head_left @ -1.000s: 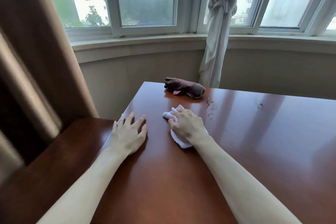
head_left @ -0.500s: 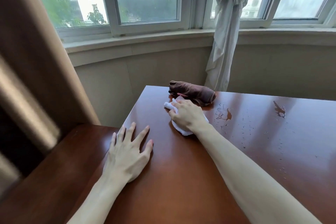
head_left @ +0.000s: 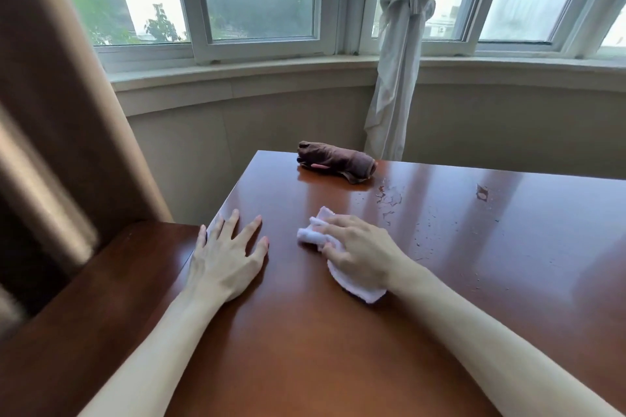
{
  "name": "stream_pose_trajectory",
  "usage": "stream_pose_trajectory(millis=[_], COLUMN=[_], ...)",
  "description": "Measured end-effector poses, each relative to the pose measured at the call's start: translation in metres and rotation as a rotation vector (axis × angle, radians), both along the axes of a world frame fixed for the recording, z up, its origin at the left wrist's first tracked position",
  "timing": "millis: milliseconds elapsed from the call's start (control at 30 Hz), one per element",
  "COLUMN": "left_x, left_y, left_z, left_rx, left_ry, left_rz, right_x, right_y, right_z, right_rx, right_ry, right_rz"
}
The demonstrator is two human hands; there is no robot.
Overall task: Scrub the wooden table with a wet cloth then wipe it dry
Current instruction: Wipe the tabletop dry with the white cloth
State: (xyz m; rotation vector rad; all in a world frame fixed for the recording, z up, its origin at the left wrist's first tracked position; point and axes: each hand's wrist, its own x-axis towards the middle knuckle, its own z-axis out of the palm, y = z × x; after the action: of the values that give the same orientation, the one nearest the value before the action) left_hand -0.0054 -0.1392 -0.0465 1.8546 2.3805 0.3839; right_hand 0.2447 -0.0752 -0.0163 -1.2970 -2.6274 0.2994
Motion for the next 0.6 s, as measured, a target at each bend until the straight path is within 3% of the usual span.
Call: stream_pose_trajectory(millis=[100, 200, 433, 600], left_x=[0.0, -0.002, -0.002, 0.0], left_y=[0.003, 0.008, 0.008, 0.018], left_z=[-0.002, -0.007, -0.006, 0.001], left_rx=[0.004, 0.022, 0.0, -0.054], left_ry=[0.011, 0.024, 0.032, 0.06], left_rz=[0.005, 0.009, -0.005, -0.028], right_x=[0.015, 0.013, -0.015, -0.016], right_y=[0.05, 0.088, 0.096, 0.043], right_z=[-0.002, -0.007, 0.001, -0.006], right_rx=[-0.005, 0.02, 0.077, 0.033], right_ry=[-0.011, -0.03, -0.087, -0.044], right_rz=[-0.176, -0.222, -0.166, 0.061])
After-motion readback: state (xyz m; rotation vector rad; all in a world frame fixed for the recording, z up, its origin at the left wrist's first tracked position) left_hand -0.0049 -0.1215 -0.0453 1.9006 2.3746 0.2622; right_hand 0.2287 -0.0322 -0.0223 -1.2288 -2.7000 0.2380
